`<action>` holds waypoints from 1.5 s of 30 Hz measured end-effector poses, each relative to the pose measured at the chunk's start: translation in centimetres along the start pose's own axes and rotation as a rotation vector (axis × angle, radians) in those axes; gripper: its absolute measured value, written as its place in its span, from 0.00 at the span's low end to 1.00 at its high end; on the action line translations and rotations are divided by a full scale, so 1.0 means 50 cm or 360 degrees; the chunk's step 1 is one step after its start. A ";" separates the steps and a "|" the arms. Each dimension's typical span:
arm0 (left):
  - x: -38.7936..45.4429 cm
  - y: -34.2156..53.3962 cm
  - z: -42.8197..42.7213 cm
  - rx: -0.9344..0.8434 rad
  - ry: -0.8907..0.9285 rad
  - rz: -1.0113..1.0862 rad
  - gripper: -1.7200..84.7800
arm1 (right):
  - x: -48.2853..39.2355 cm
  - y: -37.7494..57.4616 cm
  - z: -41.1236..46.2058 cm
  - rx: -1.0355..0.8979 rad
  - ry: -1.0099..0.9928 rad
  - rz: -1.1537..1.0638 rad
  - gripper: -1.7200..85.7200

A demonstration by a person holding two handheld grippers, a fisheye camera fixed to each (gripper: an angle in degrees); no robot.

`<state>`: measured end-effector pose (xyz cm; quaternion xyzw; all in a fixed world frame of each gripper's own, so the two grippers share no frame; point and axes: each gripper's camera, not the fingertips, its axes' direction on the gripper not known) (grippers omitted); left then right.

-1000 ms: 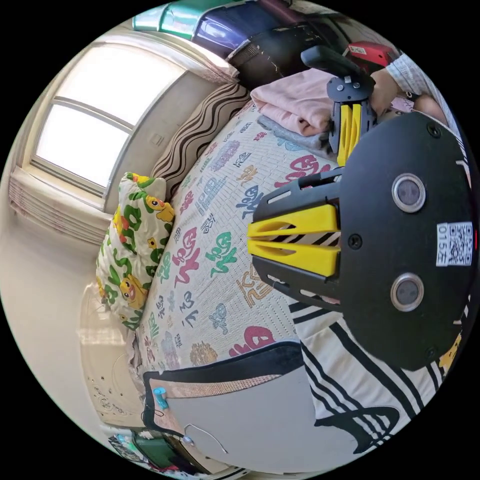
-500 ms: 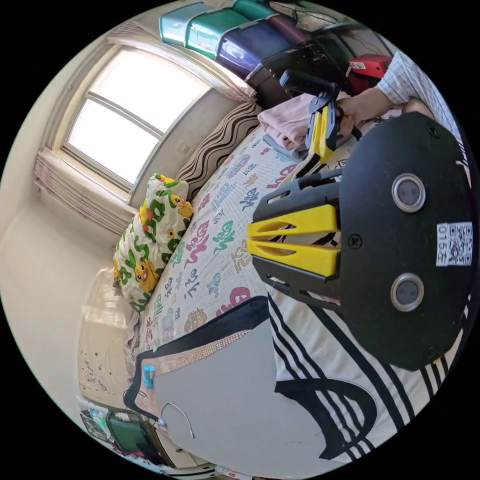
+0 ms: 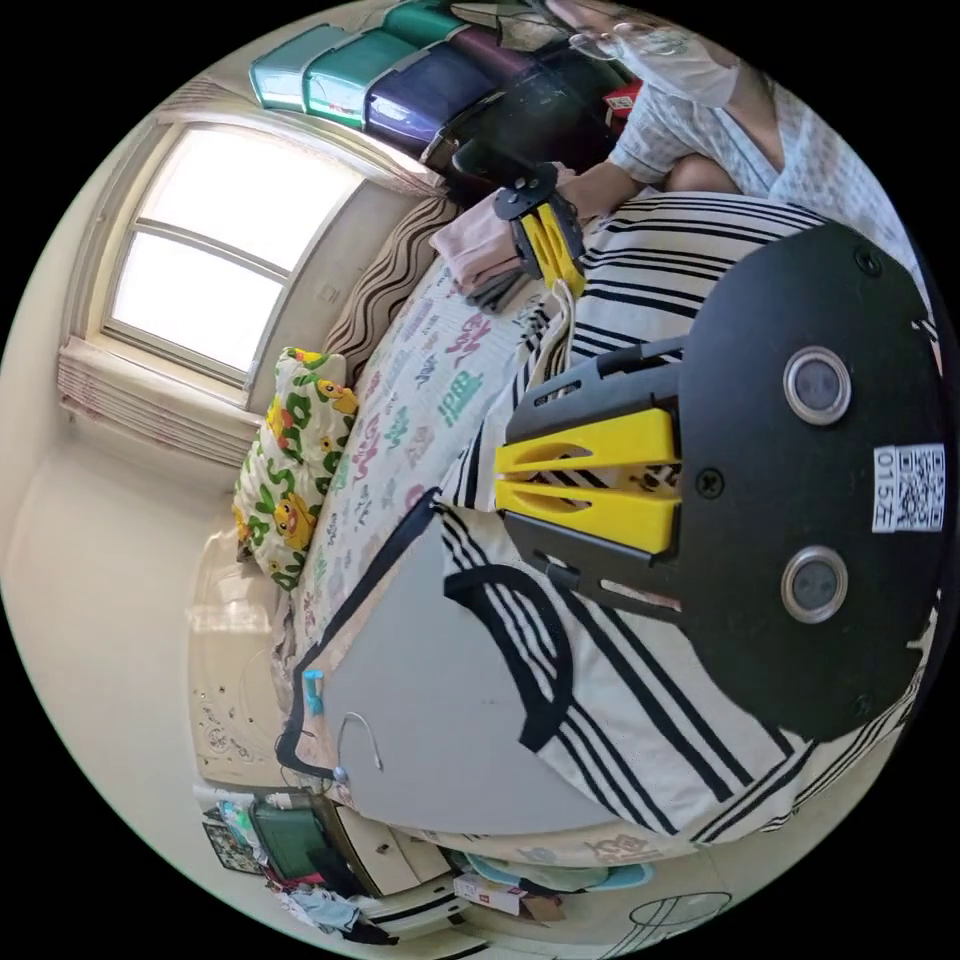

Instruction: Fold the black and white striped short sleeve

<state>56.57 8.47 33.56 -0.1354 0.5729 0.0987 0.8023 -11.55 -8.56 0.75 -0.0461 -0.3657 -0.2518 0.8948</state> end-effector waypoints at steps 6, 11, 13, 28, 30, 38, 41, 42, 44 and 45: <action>-0.037 0.005 -0.059 0.0098 -0.0097 -0.0084 0.10 | 0.032 0.053 -0.028 0.0029 0.0185 0.0015 0.11; -0.005 -0.138 0.157 -0.0137 -0.0031 -0.0126 0.12 | 0.085 0.063 0.037 -0.0082 0.0300 0.0042 0.10; 0.001 -0.168 0.228 -0.0184 -0.0004 -0.0156 0.12 | 0.085 0.072 0.075 -0.0092 0.0331 0.0014 0.11; 0.107 -0.272 0.397 -0.0321 -0.0221 -0.0095 0.03 | 0.133 0.110 0.133 0.0043 0.0333 0.0052 0.06; 0.109 -0.267 0.384 -0.0307 -0.0216 -0.0110 0.04 | 0.119 0.099 0.171 -0.0090 0.0359 -0.0051 0.11; 0.094 -0.253 0.366 -0.0332 -0.0137 -0.0202 0.05 | 0.188 0.124 0.205 -0.0074 0.0583 0.0085 0.03; 0.117 -0.270 0.376 -0.0337 -0.0186 -0.0198 0.04 | 0.225 0.145 0.217 -0.0126 0.0647 0.0160 0.03; 0.122 -0.274 0.378 -0.0341 -0.0203 -0.0192 0.03 | 0.236 0.150 0.230 -0.0165 0.0642 0.0167 0.03; 0.142 -0.284 0.378 -0.0357 -0.0257 -0.0168 0.04 | 0.242 0.153 0.249 -0.0225 0.0667 0.0141 0.03; 0.145 -0.285 0.375 -0.0363 -0.0269 -0.0166 0.04 | 0.243 0.155 0.251 -0.0232 0.0700 0.0127 0.04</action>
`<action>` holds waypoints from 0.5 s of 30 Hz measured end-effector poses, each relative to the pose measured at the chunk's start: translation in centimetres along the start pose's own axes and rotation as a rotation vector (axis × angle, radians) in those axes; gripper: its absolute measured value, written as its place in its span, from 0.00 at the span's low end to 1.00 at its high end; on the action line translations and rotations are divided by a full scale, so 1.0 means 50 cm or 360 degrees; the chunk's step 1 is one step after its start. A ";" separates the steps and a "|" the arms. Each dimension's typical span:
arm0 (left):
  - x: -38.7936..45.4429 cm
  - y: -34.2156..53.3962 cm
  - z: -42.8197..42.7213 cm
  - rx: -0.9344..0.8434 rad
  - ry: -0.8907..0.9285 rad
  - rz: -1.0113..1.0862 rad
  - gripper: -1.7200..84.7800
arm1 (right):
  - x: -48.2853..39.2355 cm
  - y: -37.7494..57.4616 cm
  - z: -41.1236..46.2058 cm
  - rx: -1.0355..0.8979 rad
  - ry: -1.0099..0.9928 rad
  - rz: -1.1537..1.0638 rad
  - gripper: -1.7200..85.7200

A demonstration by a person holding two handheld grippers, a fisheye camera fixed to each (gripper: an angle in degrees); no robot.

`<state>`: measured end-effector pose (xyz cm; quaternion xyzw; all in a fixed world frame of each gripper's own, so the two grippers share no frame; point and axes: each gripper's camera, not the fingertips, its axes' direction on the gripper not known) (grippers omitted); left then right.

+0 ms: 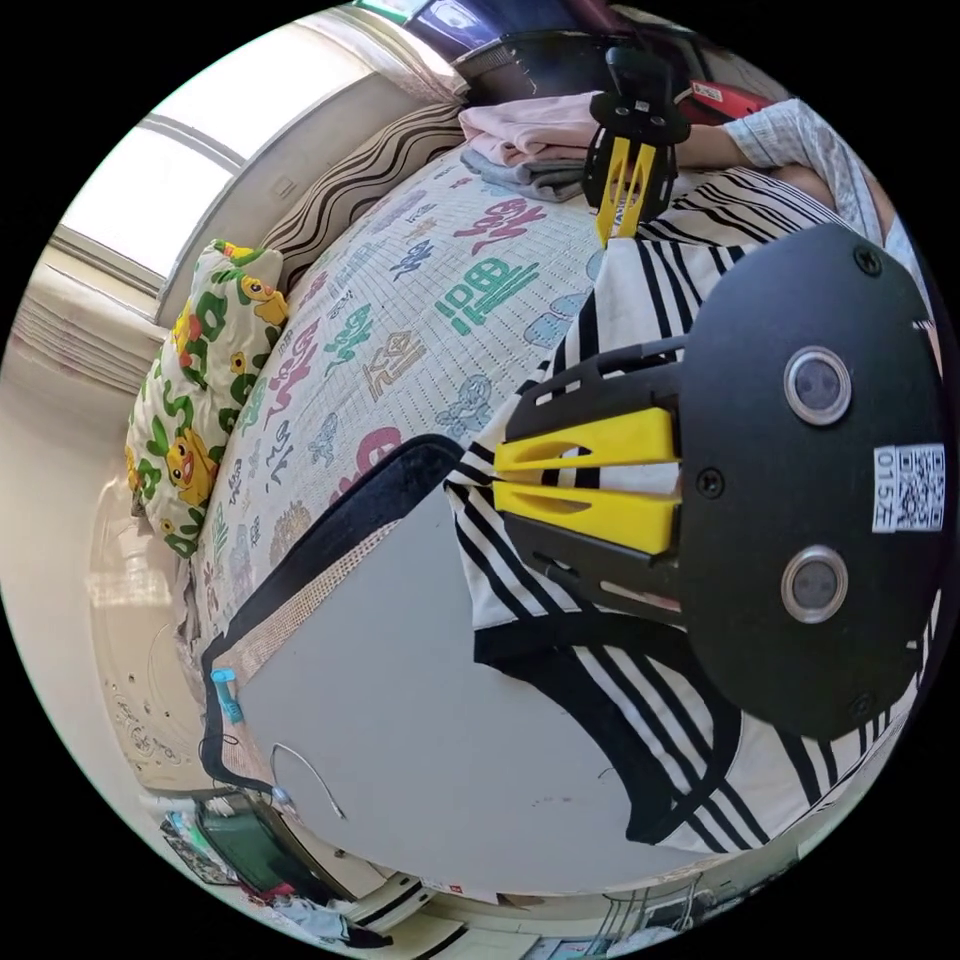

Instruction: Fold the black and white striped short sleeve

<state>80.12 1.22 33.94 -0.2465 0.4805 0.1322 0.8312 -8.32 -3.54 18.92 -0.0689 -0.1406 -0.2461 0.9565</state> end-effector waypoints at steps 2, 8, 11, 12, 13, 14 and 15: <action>0.003 0.014 -0.047 0.0076 -0.0065 -0.0003 0.05 | 0.013 0.010 -0.009 0.0001 0.0018 0.0009 0.07; 0.003 0.152 -0.222 0.0073 0.0134 0.0234 0.09 | 0.052 0.059 -0.123 0.0307 -0.0344 0.0015 0.11; 0.012 0.250 -0.254 0.0041 0.0208 0.0366 0.10 | 0.024 0.052 -0.121 0.0309 -0.0510 -0.0117 0.12; 0.011 0.265 -0.255 0.0039 0.0214 0.0378 0.11 | 0.012 0.047 -0.106 0.0263 -0.0506 -0.0163 0.13; 0.008 0.287 -0.254 0.0035 0.0210 0.0381 0.11 | 0.005 0.044 -0.090 0.0230 -0.0501 -0.0191 0.13; 0.002 0.299 -0.250 0.0054 0.0174 0.0356 0.11 | 0.004 0.043 -0.082 0.0217 -0.0502 -0.0197 0.13; -0.001 0.301 -0.247 0.0043 0.0153 0.0352 0.11 | 0.005 0.042 -0.067 0.0194 -0.0499 -0.0201 0.13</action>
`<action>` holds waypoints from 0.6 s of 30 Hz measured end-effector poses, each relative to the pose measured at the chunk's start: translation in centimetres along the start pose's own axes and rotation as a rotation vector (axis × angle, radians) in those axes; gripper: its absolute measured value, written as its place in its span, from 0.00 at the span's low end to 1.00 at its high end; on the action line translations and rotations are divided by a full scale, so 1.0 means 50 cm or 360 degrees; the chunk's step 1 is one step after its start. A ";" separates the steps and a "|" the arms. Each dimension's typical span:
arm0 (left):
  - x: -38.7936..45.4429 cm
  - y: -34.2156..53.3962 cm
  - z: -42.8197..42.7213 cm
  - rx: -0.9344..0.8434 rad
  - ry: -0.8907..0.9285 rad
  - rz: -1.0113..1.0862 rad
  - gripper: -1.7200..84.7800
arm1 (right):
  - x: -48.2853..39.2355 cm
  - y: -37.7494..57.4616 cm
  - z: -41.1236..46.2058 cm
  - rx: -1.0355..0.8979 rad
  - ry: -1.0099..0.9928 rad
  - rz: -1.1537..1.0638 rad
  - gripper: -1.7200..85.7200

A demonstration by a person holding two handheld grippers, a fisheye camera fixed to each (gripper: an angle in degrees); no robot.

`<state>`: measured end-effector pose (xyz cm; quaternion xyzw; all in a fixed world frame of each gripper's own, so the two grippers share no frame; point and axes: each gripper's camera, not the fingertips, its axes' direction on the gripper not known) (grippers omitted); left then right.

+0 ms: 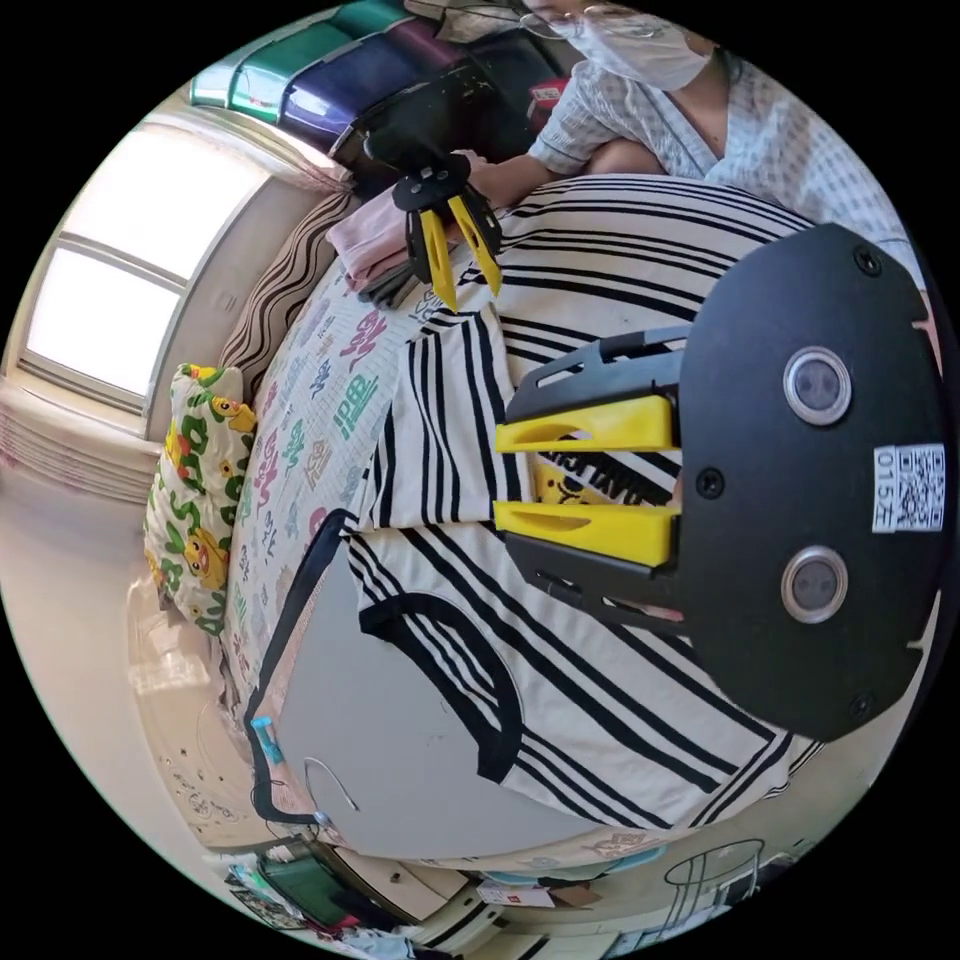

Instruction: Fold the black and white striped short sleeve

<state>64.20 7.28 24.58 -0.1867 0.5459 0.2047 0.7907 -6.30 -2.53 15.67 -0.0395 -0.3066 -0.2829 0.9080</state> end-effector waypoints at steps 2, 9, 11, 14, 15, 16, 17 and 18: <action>-0.017 -0.003 0.010 -0.0017 0.0006 -0.0080 0.11 | 0.010 0.004 0.015 -0.0024 0.0021 -0.0001 0.11; -0.003 -0.022 0.034 -0.0050 -0.0004 -0.0093 0.06 | 0.053 0.029 0.026 -0.0037 0.0050 -0.0013 0.03; 0.003 -0.026 0.024 -0.0017 -0.0007 -0.0088 0.03 | 0.068 0.036 0.026 -0.0030 0.0036 -0.0011 0.02; 0.012 -0.031 0.013 0.0026 0.0003 -0.0062 0.02 | 0.095 0.046 0.031 -0.0020 -0.0004 -0.0004 0.01; 0.014 -0.032 0.009 0.0034 -0.0002 -0.0054 0.02 | 0.105 0.050 0.034 -0.0017 -0.0021 -0.0008 0.01; 0.018 -0.035 0.000 0.0055 -0.0011 -0.0049 0.02 | 0.114 0.053 0.036 -0.0009 -0.0031 -0.0011 0.01; 0.021 -0.037 -0.009 0.0079 -0.0005 -0.0050 0.02 | 0.118 0.055 0.038 -0.0005 -0.0039 -0.0011 0.01; 0.021 -0.038 -0.013 0.0088 -0.0003 -0.0053 0.02 | 0.128 0.058 0.044 -0.0005 -0.0056 -0.0012 0.01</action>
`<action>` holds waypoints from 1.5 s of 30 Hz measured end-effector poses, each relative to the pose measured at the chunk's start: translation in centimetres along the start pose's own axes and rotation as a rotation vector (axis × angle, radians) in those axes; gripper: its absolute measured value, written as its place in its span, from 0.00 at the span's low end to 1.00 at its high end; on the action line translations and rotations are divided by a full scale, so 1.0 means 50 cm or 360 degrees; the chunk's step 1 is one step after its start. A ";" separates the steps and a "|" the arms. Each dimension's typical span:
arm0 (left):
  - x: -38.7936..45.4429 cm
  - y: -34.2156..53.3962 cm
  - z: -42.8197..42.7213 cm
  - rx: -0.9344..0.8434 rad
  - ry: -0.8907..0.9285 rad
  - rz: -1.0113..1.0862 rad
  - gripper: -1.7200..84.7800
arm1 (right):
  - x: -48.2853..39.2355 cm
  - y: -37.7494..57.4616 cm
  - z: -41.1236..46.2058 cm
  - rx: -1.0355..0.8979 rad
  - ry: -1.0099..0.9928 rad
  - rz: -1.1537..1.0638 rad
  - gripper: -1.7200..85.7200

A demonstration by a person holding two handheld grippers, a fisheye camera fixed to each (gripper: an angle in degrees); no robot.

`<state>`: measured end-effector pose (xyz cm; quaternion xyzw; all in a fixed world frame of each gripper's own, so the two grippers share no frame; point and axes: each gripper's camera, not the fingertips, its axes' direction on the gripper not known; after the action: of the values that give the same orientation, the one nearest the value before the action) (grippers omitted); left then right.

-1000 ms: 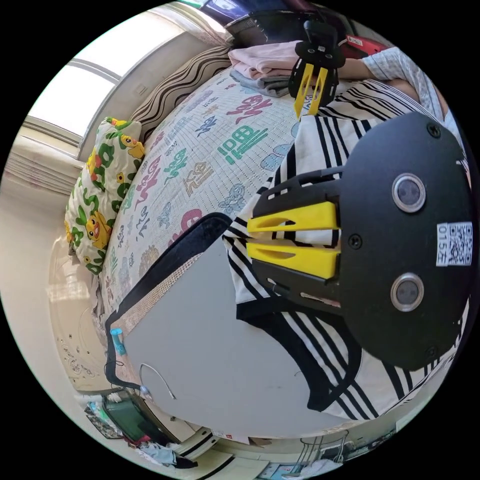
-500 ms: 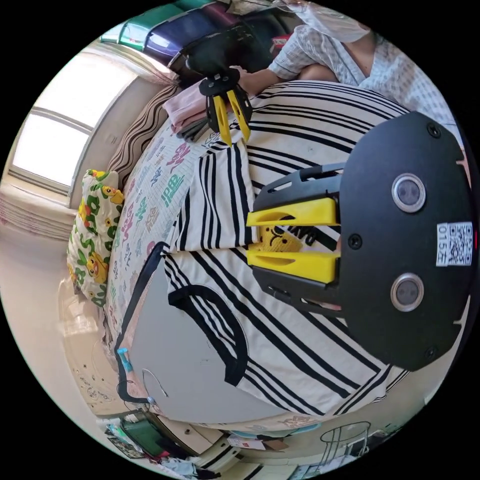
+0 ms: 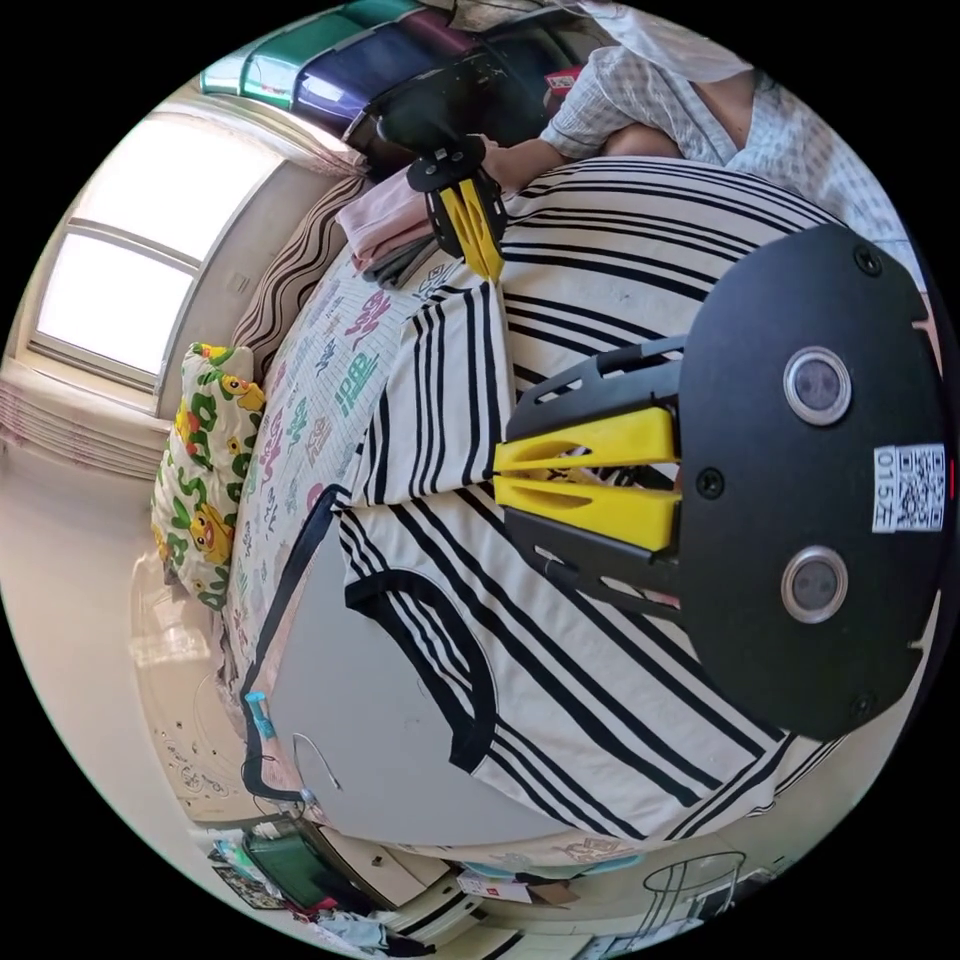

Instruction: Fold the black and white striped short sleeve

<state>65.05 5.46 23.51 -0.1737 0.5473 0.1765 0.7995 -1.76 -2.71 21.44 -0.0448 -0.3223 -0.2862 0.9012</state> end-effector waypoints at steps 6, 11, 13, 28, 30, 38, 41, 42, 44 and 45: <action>0.002 -0.016 0.030 -0.0123 0.0017 0.0002 0.02 | 0.046 0.011 0.045 -0.0052 0.0012 -0.0018 0.02; 0.038 -0.037 0.005 -0.0082 -0.0091 0.0056 0.03 | 0.147 0.048 0.015 0.0074 -0.0100 0.0076 0.07; 0.083 -0.050 -0.014 0.0018 -0.0049 0.0153 0.04 | 0.216 0.082 0.000 0.0232 0.0076 0.0248 0.07; 0.408 -0.083 0.182 -0.0276 0.0253 0.0757 0.02 | 0.399 0.120 0.302 -0.0136 0.0515 0.0438 0.02; 0.410 -0.071 0.182 -0.0276 0.0237 0.0766 0.01 | 0.425 0.139 0.322 -0.0130 0.0464 0.0479 0.01; 0.339 0.029 0.101 -0.0273 0.0484 0.0698 0.01 | 0.467 0.232 0.349 0.0060 0.0360 0.0494 0.05; 0.275 0.162 -0.077 -0.0106 0.0349 0.0636 0.02 | 0.443 0.226 0.327 0.0041 0.0395 0.0377 0.07; 0.254 0.197 -0.119 -0.0043 0.0303 0.0605 0.02 | 0.420 0.203 0.322 0.0065 0.0442 0.0315 0.08; 0.137 0.364 -0.289 0.0254 0.0097 0.0378 0.04 | 0.377 0.148 0.331 0.0103 0.0434 0.0204 0.08; 0.100 0.414 -0.327 0.0331 0.0037 0.0296 0.05 | 0.347 0.101 0.350 0.0125 0.0374 0.0135 0.08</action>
<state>43.65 16.38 11.50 -0.0406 0.5855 0.1901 0.7870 2.17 -2.33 46.28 0.0106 -0.2231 -0.2382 0.9452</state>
